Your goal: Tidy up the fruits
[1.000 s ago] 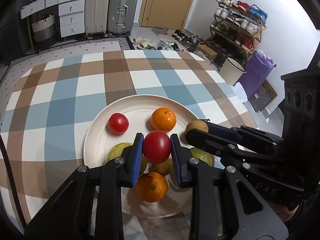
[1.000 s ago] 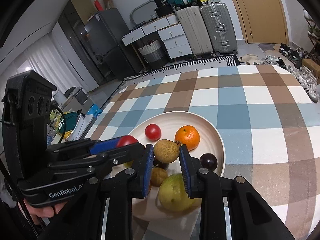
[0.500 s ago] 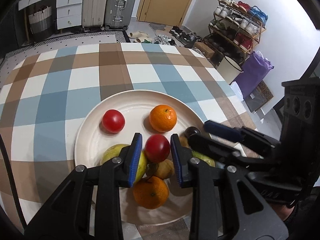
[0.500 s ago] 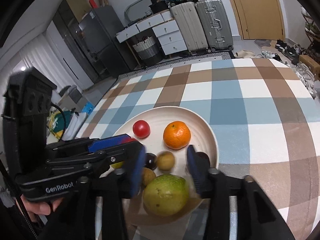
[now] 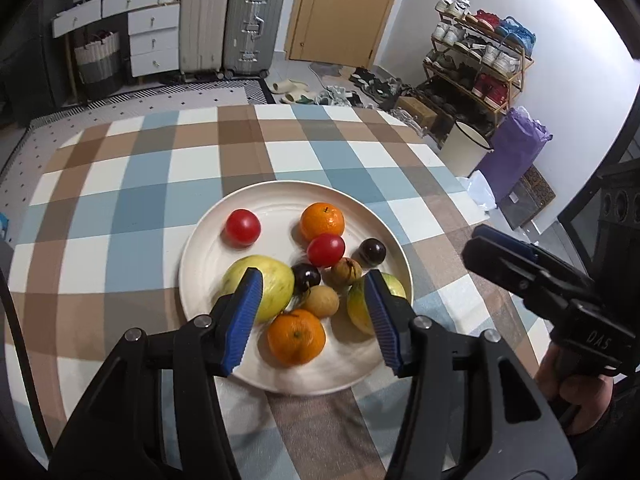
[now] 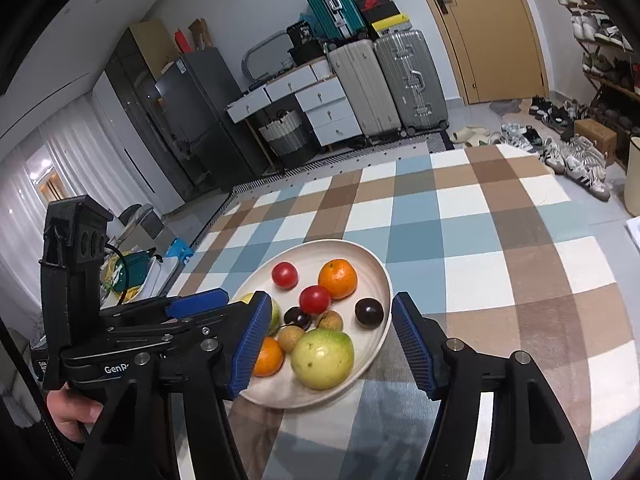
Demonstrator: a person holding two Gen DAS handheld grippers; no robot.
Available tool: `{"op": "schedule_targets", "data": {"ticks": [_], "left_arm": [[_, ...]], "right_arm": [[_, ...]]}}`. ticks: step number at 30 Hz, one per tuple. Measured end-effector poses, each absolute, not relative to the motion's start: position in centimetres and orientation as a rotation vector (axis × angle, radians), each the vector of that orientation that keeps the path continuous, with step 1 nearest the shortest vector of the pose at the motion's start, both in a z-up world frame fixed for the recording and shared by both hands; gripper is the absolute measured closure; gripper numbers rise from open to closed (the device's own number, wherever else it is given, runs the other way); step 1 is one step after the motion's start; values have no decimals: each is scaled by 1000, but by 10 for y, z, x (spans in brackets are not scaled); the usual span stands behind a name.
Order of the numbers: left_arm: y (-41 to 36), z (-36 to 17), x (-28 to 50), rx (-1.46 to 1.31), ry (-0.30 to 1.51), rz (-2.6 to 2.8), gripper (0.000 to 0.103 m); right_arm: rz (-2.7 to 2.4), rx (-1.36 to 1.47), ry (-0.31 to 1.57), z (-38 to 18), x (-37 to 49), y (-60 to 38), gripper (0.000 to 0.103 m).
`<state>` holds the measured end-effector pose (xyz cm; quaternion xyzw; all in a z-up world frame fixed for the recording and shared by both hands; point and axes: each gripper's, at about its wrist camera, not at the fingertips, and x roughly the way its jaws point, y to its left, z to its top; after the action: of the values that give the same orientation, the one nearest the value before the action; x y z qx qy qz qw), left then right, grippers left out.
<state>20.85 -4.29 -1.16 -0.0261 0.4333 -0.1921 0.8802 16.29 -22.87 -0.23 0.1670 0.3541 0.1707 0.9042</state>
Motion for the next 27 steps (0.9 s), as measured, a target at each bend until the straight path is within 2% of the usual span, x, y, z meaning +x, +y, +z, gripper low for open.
{"op": "schedule_targets", "data": {"ticks": [3, 6, 8, 15, 17, 18, 20, 27], "left_arm": [[-39, -4, 194, -43, 882, -370, 45], [-36, 3, 177, -19, 848, -332, 38], [-32, 8, 165, 7, 812, -265, 20], [-15, 19, 130, 42, 712, -169, 15], [-8, 22, 121, 54, 668, -129, 3], [-4, 23, 114, 59, 635, -101, 0], [2, 24, 105, 66, 599, -85, 1], [29, 8, 88, 32, 586, -35, 0]], "right_arm": [[368, 344, 706, 4, 152, -230, 36], [364, 328, 668, 11, 139, -230, 26], [361, 323, 643, 14, 129, -231, 22], [353, 351, 588, 19, 104, -239, 15], [347, 350, 574, 19, 99, -241, 8], [343, 349, 560, 18, 95, -242, 6], [332, 330, 540, 17, 90, -242, 2], [299, 212, 515, 1, 74, -235, 2]]}}
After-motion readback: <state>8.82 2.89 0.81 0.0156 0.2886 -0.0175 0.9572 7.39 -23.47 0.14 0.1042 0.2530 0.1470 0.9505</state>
